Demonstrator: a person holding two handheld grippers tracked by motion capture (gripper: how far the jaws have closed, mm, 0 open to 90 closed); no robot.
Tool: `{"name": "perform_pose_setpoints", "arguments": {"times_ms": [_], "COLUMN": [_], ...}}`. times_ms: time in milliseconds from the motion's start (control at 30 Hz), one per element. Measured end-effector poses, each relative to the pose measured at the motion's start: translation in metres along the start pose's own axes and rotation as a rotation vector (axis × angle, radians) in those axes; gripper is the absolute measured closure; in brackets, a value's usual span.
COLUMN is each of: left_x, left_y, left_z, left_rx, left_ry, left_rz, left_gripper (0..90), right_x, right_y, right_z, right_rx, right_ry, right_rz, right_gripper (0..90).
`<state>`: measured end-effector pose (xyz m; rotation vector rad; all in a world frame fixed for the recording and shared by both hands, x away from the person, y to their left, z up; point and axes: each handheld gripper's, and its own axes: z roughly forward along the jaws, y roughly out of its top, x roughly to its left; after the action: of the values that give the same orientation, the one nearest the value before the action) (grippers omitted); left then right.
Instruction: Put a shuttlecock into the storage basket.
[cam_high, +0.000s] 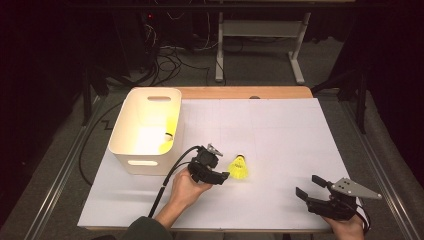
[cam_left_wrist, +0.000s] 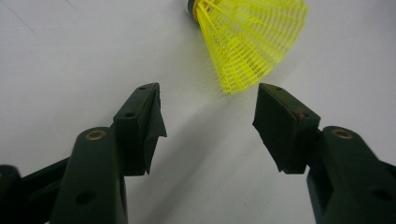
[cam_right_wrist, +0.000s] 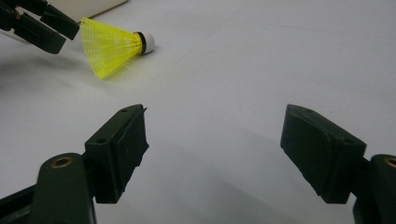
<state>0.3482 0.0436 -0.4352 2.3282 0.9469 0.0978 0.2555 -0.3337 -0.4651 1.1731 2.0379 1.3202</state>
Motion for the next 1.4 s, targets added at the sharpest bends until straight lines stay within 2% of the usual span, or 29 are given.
{"name": "perform_pose_setpoints", "arguments": {"times_ms": [233, 867, 1400], "left_x": [-0.001, -0.007, -0.006], "left_y": [0.003, 0.016, 0.024], "left_z": [0.002, 0.012, 0.024], "left_rx": [-0.013, 0.004, 0.016], "left_ry": [-0.008, 0.006, 0.019], "left_rz": [-0.014, 0.001, -0.007], "left_gripper": [42.5, 42.6, 48.3], "right_x": [0.0, 0.001, 0.0], "right_y": [0.0, 0.0, 0.0], "right_z": [0.0, 0.0, 0.0], "right_rx": [0.0, 0.0, -0.001], "right_ry": [0.001, 0.002, 0.005], "right_rz": [-0.002, -0.001, -0.002], "right_gripper": [23.0, 22.9, 22.9]}}
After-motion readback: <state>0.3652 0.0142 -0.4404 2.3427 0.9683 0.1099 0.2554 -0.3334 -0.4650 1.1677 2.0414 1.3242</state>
